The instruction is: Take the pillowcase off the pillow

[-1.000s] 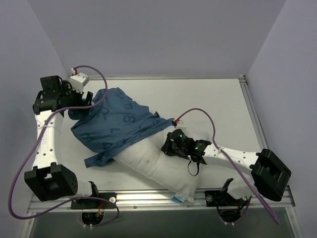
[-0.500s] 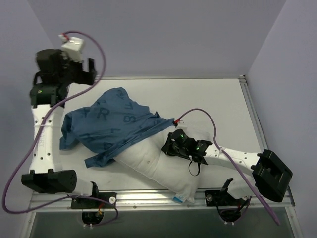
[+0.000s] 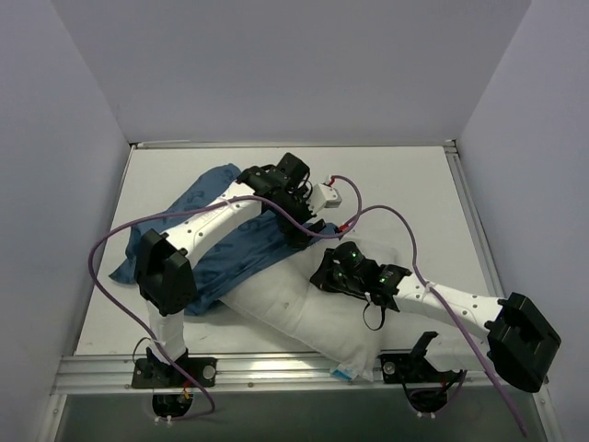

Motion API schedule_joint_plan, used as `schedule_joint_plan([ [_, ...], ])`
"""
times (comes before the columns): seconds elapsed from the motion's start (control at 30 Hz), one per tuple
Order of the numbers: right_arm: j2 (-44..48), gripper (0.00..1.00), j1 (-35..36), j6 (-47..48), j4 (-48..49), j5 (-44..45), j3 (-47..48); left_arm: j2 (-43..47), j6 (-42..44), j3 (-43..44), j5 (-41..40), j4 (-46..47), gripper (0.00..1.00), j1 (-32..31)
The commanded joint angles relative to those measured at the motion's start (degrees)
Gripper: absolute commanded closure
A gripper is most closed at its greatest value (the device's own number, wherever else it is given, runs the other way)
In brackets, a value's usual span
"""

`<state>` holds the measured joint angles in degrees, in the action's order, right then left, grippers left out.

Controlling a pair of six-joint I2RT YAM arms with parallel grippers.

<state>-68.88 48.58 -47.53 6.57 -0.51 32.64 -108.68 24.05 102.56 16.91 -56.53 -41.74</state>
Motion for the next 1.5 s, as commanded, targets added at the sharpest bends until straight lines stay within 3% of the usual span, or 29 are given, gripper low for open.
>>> schedule_joint_plan([
  [0.0,-0.82,1.0,-0.94,2.09,-19.05,1.83,-4.25,-0.65,-0.14,5.19,2.95,-0.95,0.13,-0.45],
  [0.07,-0.82,1.0,-1.03,2.18,-19.22,2.1,-4.25,-2.83,-0.93,5.37,2.26,-1.3,0.16,-1.06],
  [0.17,-1.16,1.0,-1.12,2.35,-19.05,2.01,-4.34,-5.57,-3.13,6.33,-0.91,-1.39,0.48,-0.54],
  [0.2,-1.17,1.0,-1.12,2.35,-18.96,1.92,-4.6,-5.84,-3.83,7.29,-0.65,-1.21,0.77,-0.19],
  [0.23,-1.17,1.0,-1.12,2.35,-18.79,1.75,-4.78,-6.19,-4.53,7.65,-0.04,-0.86,0.86,0.07],
  [0.33,-1.6,1.0,-1.12,1.74,-18.44,1.22,-5.48,-6.71,-5.77,9.84,-0.55,-0.25,0.89,0.6],
  [0.4,-2.22,1.0,-1.12,1.39,-18.0,1.04,-6.1,-7.94,-6.38,10.9,-1.17,0.1,0.98,0.95],
  [0.57,-3.27,1.0,-0.59,-0.19,-17.82,-1.22,-7.24,-11.72,-9.81,16.87,-11.08,2.47,0.98,4.28],
  [0.83,-3.37,1.0,2.13,-3.62,-17.73,-3.26,-10.49,-19.11,-7.36,30.06,-22.35,2.4,0.98,25.96],
  [1.07,-0.21,1.0,2.31,-6.26,-16.85,-3.97,-13.92,-12.79,-0.77,22.51,-24.91,7.83,0.98,41.18],
  [1.2,0.07,1.0,2.4,-6.0,-17.46,-3.18,-13.05,-10.15,0.29,21.45,-20.88,6.89,0.98,44.9],
  [1.23,-0.46,1.0,2.4,-5.3,-17.73,-3.0,-12.52,-9.71,1.25,21.28,-17.99,5.4,0.96,44.55],
  [1.27,-1.68,1.0,2.4,-4.86,-17.99,-2.48,-11.91,-9.1,1.95,21.1,-11.61,2.07,0.84,43.68],
  [1.3,-2.3,1.0,2.4,-4.33,-19.04,-2.04,-10.34,-7.7,2.75,21.1,-9.2,0.47,0.49,42.36],
  [1.37,-3.62,1.0,2.49,-2.93,-20.19,-0.64,-8.4,-6.11,3.54,22.4,-3.32,-4.0,0.07,39.54],
  [1.47,-4.24,1.0,1.96,-1.7,-20.98,0.07,-4.62,-3.03,1.79,30.63,3.37,-10.75,0.06,41.11],
])
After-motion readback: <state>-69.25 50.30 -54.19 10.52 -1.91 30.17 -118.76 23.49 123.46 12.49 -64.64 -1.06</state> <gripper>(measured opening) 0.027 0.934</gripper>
